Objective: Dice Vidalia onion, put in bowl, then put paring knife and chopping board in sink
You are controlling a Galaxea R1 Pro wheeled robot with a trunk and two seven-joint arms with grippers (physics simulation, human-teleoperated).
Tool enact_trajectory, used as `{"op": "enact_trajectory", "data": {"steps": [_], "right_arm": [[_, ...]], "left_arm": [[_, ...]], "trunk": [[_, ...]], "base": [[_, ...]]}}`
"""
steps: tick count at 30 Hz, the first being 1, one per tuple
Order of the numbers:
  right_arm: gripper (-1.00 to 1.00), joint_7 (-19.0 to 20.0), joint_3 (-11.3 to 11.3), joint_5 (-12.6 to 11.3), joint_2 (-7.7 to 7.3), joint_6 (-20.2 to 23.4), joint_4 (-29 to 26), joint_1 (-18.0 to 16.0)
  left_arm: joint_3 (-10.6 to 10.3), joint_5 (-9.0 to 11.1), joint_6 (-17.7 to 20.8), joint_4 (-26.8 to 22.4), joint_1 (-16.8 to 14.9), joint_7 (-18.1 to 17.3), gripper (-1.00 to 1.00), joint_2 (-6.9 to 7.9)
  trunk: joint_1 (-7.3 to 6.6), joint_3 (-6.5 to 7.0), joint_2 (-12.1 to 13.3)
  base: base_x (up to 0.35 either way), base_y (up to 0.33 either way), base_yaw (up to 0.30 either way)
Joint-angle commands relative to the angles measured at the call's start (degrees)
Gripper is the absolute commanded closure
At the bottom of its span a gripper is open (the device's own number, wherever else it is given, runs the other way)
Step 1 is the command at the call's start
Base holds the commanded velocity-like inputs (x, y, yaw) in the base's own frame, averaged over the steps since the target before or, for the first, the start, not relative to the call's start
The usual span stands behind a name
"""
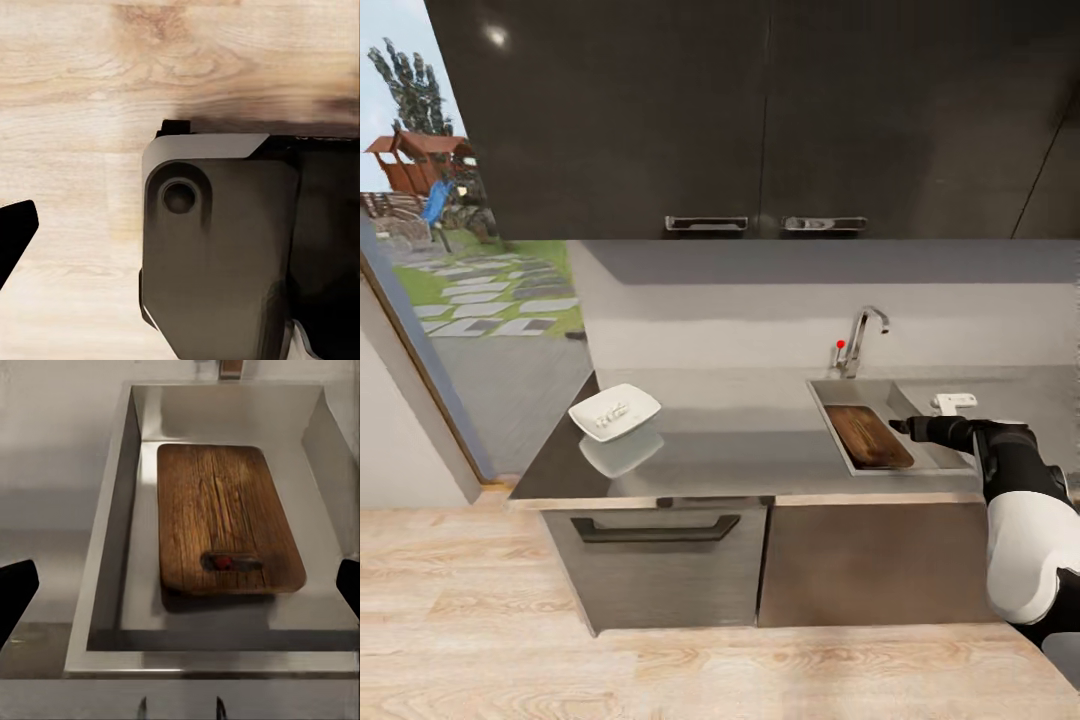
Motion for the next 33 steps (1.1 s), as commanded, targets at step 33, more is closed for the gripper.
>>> {"op": "enact_trajectory", "data": {"steps": [33], "right_arm": [[-1.0, 0.43, -0.18, 0.38, 0.49, 0.02, 1.04, -0.07]], "left_arm": [[-0.18, 0.34, -1.94, 0.02, -0.1, 0.05, -1.0, 0.05]], "trunk": [[-0.01, 2.9, -0.1]], "base": [[-0.332, 0.0, 0.0]]}}
